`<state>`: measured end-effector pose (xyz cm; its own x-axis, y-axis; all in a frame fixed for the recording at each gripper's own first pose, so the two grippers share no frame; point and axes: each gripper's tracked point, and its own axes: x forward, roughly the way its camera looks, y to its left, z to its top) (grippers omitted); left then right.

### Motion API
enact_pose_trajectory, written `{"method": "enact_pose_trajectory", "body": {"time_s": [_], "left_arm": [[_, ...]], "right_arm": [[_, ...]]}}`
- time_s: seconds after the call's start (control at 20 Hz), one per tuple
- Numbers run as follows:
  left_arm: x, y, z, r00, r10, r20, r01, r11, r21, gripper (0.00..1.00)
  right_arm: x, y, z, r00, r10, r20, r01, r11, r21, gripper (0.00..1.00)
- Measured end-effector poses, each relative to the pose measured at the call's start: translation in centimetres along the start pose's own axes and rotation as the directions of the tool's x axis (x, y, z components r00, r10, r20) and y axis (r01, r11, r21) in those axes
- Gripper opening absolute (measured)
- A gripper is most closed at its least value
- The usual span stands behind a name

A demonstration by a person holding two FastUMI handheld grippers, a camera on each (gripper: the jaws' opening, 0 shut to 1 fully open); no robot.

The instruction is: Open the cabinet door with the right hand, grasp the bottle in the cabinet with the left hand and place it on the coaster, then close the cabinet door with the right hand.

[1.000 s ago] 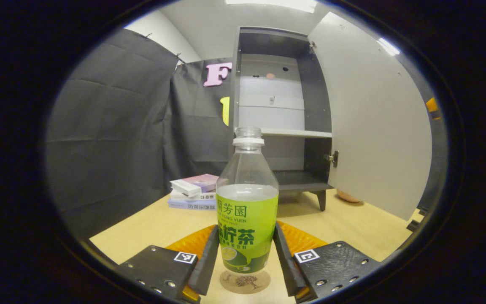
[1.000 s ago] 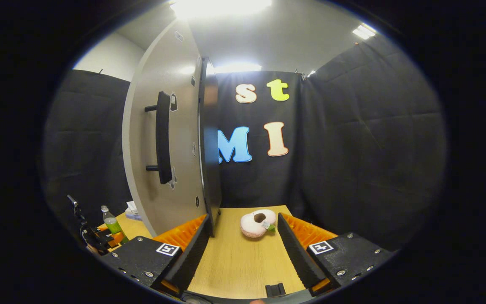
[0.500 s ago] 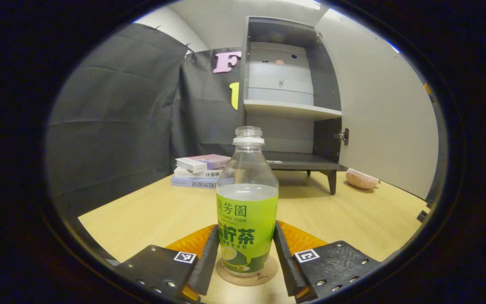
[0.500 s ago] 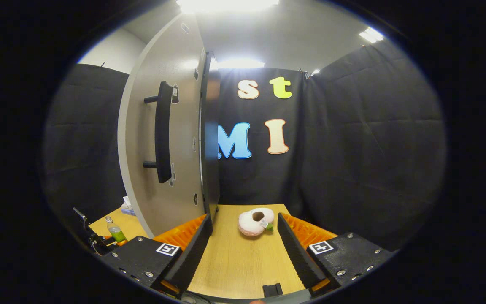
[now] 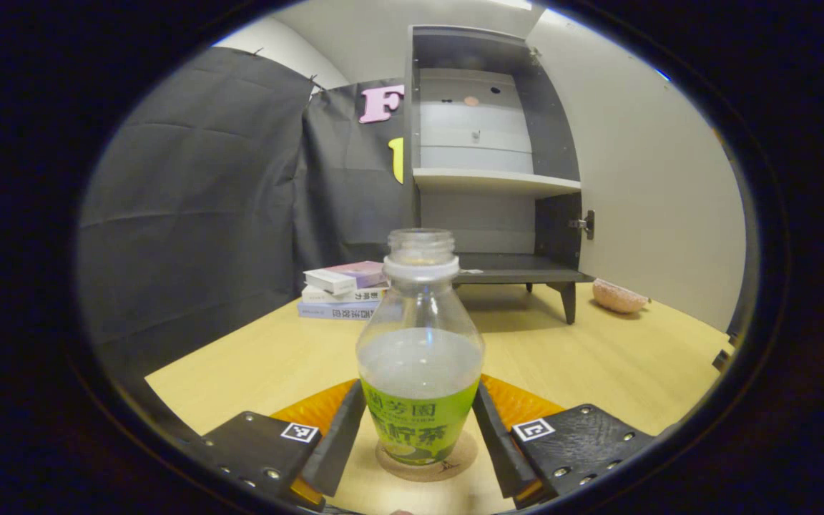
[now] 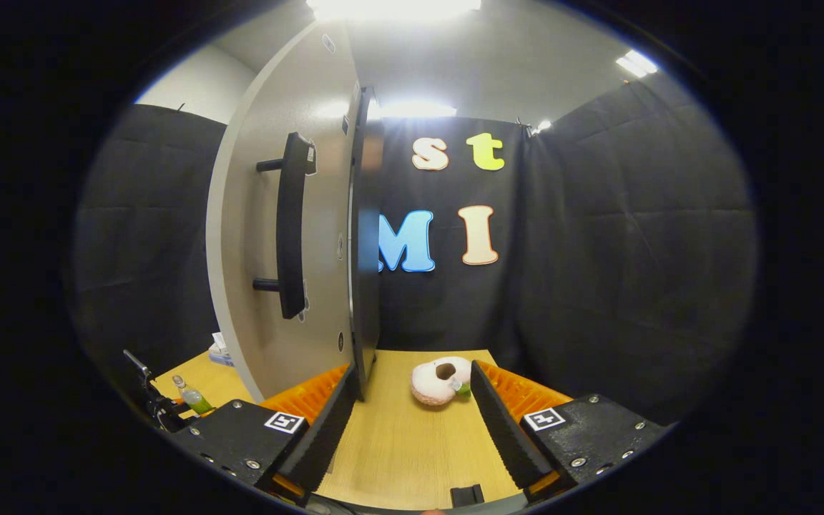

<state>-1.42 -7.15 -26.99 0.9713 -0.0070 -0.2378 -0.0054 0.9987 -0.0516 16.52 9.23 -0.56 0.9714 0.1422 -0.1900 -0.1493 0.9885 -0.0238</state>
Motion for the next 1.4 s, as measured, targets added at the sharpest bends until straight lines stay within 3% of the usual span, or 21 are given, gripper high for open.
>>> {"method": "enact_pose_trajectory", "body": {"time_s": [0.4,0.55,0.6,0.7,0.75,0.8,0.9,0.95,1.05,1.2,1.4], "left_arm": [[-2.1,0.5,7.5,0.997,0.011,0.073,-0.012,1.000,0.022,0.82],[-4.1,0.4,11.0,0.994,0.017,0.107,-0.021,0.999,0.030,0.82],[-5.0,0.5,12.2,0.993,0.025,0.118,-0.029,0.999,0.032,0.78],[-6.9,0.7,14.6,0.990,0.034,0.140,-0.038,0.999,0.029,0.82],[-7.9,1.0,15.6,0.988,0.045,0.149,-0.050,0.998,0.030,0.78],[-8.7,1.6,16.4,0.987,0.057,0.148,-0.063,0.997,0.034,0.86],[-10.3,2.6,18.0,0.986,0.077,0.149,-0.081,0.996,0.021,0.87],[-11.0,3.2,18.7,0.985,0.083,0.154,-0.085,0.996,0.006,0.82],[-12.0,4.8,20.3,0.980,0.091,0.176,-0.087,0.996,-0.034,0.86],[-12.1,8.6,21.8,0.973,0.123,0.195,-0.115,0.992,-0.055,0.82],[-11.3,12.9,23.1,0.966,0.147,0.215,-0.135,0.988,-0.069,0.86]], "right_arm": [[0.4,-1.5,3.1,0.997,-0.016,0.072,0.012,0.999,0.047,0.95],[0.5,-1.3,4.9,0.993,0.000,0.115,-0.009,0.997,0.074,0.95],[0.5,-1.2,5.4,0.992,0.006,0.124,-0.016,0.996,0.083,0.95],[0.6,-1.1,6.4,0.991,0.007,0.136,-0.021,0.995,0.101,0.95],[0.8,-1.1,6.8,0.990,0.001,0.140,-0.016,0.994,0.107,0.95],[0.9,-1.2,7.3,0.989,-0.013,0.144,-0.003,0.994,0.110,0.95],[1.1,-1.5,8.0,0.987,-0.056,0.151,0.039,0.992,0.117,0.95],[1.2,-1.2,8.1,0.986,-0.071,0.151,0.053,0.992,0.117,0.95],[1.1,-0.4,8.4,0.985,-0.085,0.153,0.069,0.992,0.109,0.95],[0.8,1.1,9.0,0.983,-0.103,0.155,0.089,0.992,0.094,0.95],[-0.1,2.4,9.3,0.975,-0.164,0.153,0.155,0.986,0.065,0.95]]}}
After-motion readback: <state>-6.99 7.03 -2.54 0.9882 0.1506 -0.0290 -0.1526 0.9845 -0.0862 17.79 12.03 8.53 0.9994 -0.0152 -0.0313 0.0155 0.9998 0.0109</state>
